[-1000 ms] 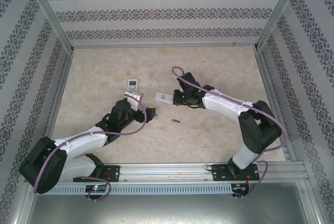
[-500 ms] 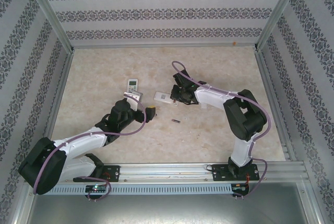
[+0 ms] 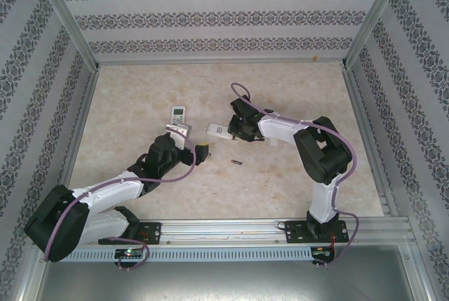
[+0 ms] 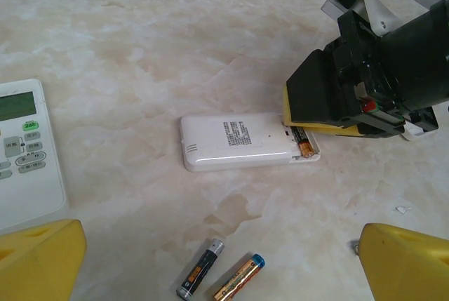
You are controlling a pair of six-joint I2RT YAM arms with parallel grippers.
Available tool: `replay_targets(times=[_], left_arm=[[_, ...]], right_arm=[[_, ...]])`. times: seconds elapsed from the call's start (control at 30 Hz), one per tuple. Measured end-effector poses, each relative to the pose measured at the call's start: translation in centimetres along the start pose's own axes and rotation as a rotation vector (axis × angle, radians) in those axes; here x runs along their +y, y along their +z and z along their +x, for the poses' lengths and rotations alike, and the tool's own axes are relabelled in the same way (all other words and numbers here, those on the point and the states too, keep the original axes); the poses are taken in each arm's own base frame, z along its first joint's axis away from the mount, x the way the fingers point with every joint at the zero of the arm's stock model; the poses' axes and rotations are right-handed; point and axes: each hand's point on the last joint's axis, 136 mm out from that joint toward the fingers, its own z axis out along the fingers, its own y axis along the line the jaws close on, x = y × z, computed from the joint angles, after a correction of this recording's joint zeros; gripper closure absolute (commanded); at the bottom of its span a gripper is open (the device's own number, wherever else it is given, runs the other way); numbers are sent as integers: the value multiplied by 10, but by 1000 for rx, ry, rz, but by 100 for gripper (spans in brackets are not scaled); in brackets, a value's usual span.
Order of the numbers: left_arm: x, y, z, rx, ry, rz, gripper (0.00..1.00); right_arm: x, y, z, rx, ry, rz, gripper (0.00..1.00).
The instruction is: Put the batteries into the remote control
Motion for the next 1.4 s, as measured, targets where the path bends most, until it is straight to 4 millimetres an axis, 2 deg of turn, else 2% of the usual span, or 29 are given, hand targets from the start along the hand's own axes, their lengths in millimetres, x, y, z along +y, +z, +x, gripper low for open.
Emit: replay_targets(times=[0.23,0.43,0.93,1.1,1.4], left_arm=[[0,0,1,2,0,0,0],[0,-1,-1,-4,-1,1,0],[-1,-4,-6,-23,-3,5,0],[-1,-5,-8,-30,-3,6,0],[-1,-6,-10,-36,-3,0,0]], right_arm=[[4,-7,0,-5,0,-10,73],[12,-16,10,-4,-19,-32,73],[-6,-14,20,-6,-30,28,81],[-6,-14,20,-9,-30,29,86],[-8,-10,20,-7,-29,38,87]])
